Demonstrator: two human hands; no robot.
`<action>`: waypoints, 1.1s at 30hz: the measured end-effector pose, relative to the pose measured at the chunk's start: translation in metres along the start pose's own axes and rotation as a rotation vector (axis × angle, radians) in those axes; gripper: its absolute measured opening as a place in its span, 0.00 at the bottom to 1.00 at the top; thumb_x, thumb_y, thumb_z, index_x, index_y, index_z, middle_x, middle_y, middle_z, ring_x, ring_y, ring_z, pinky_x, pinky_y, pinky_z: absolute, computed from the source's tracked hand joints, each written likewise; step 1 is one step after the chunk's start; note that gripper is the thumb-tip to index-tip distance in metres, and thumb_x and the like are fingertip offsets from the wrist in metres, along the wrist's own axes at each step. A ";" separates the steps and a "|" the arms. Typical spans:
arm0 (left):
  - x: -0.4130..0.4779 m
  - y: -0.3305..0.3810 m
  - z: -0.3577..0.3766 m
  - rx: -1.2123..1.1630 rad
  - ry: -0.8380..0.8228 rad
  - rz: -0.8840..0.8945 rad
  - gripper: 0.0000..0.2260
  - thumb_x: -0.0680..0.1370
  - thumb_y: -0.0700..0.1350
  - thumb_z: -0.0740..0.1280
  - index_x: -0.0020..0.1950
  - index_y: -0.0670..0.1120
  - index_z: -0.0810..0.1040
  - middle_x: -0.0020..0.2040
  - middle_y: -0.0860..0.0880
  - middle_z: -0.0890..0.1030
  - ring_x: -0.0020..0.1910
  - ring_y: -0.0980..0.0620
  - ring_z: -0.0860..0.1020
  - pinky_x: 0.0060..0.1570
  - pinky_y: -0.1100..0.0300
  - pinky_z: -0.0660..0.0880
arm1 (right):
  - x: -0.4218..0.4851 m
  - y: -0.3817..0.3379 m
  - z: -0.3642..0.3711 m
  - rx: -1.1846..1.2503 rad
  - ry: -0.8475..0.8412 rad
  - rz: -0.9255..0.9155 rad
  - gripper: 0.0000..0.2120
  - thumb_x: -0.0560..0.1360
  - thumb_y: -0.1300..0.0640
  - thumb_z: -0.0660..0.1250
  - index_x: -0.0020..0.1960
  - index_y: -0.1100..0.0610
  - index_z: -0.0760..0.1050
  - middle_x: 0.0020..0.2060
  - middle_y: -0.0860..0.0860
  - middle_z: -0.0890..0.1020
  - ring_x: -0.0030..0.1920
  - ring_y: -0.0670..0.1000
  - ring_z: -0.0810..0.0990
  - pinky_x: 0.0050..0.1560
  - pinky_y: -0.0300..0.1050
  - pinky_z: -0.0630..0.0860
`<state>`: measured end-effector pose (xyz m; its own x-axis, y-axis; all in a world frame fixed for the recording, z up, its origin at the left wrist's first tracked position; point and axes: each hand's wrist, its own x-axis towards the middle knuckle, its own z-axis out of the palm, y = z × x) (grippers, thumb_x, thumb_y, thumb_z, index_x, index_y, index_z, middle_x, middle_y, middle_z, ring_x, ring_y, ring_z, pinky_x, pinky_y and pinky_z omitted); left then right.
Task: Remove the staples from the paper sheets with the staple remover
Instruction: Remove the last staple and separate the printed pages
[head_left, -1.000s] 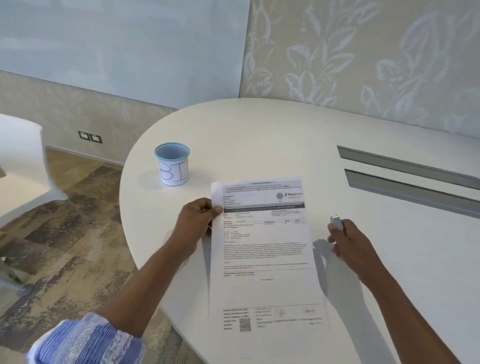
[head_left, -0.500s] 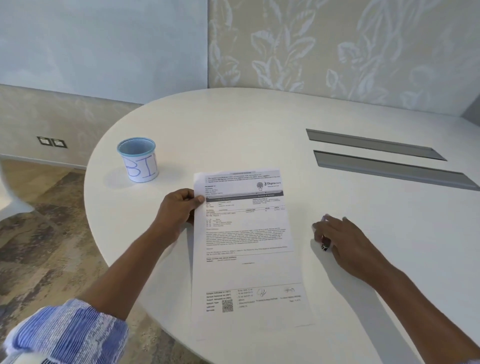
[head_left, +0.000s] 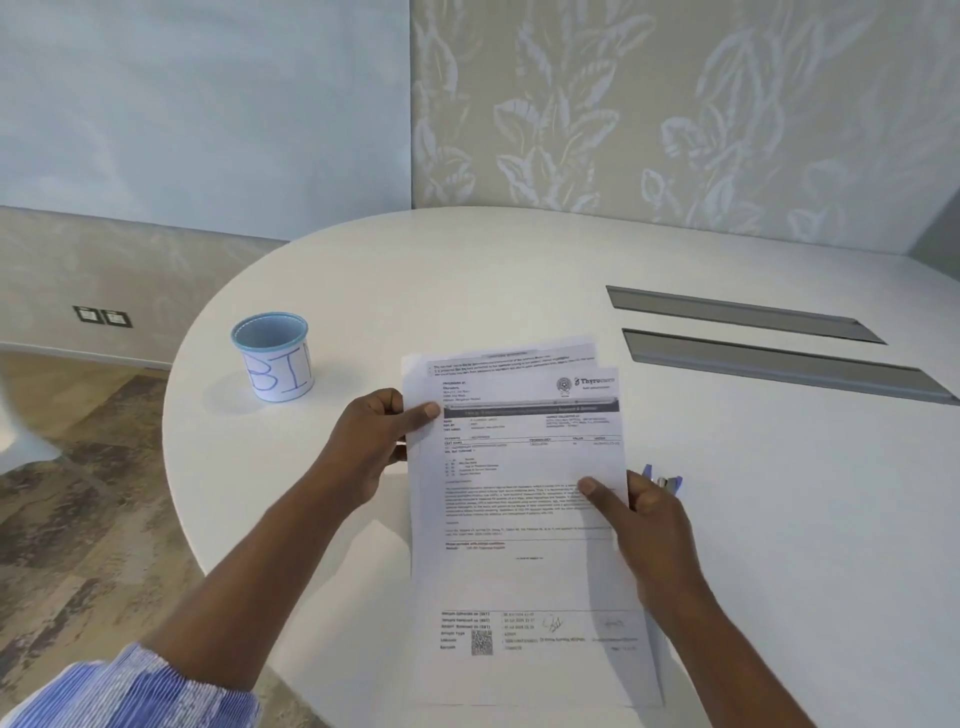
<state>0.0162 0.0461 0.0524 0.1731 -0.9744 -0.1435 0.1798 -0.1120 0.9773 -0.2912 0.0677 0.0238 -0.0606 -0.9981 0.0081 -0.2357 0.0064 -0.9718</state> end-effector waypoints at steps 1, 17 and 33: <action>0.001 0.001 -0.001 -0.019 -0.004 -0.001 0.13 0.75 0.44 0.77 0.42 0.44 0.74 0.43 0.45 0.89 0.39 0.48 0.86 0.37 0.56 0.83 | -0.001 -0.003 0.001 0.031 -0.012 0.007 0.02 0.75 0.48 0.75 0.45 0.45 0.87 0.42 0.47 0.89 0.45 0.50 0.87 0.40 0.32 0.79; 0.014 0.004 0.009 0.008 0.226 0.132 0.06 0.80 0.39 0.72 0.54 0.48 0.78 0.41 0.48 0.88 0.42 0.46 0.84 0.44 0.50 0.81 | 0.009 -0.002 -0.016 0.222 0.034 -0.026 0.06 0.76 0.57 0.74 0.51 0.47 0.87 0.48 0.45 0.89 0.44 0.43 0.88 0.43 0.33 0.80; 0.014 -0.007 0.022 0.082 0.098 0.182 0.07 0.75 0.49 0.76 0.40 0.49 0.84 0.41 0.51 0.86 0.40 0.49 0.82 0.44 0.53 0.79 | 0.011 0.005 -0.023 0.151 -0.048 0.063 0.08 0.80 0.51 0.69 0.52 0.45 0.87 0.51 0.47 0.89 0.50 0.49 0.87 0.49 0.46 0.79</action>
<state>-0.0041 0.0288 0.0474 0.2893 -0.9569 0.0263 0.0578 0.0449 0.9973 -0.3152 0.0579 0.0247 -0.0239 -0.9978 -0.0620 -0.0839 0.0638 -0.9944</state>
